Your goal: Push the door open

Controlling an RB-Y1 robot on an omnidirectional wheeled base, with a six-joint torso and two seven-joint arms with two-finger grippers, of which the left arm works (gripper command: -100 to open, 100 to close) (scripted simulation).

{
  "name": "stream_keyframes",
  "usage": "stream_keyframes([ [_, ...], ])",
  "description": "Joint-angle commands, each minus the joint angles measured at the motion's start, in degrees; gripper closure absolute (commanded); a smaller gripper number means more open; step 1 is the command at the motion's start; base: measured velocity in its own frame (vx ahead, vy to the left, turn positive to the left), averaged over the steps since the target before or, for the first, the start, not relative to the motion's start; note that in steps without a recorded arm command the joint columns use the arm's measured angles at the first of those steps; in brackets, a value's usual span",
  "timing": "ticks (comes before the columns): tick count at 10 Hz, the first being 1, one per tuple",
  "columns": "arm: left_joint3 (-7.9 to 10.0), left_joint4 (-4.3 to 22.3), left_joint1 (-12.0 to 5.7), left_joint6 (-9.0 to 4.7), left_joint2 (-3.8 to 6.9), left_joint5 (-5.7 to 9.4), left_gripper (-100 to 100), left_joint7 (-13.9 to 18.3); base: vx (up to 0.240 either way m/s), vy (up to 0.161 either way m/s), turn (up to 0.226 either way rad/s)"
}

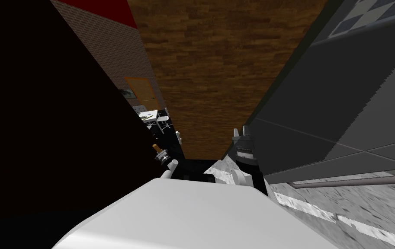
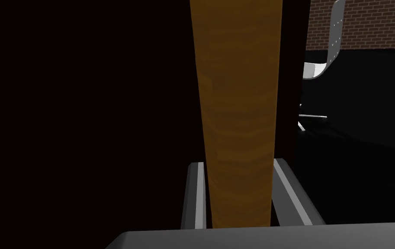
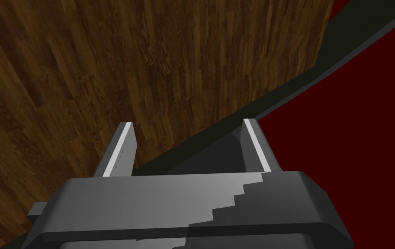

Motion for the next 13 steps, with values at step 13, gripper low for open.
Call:
stream_keyframes([
  [13,6.90,2.23,-1.59,-5.10,-0.19,4.60,100,-2.20,0.052,0.089,-0.060],
])
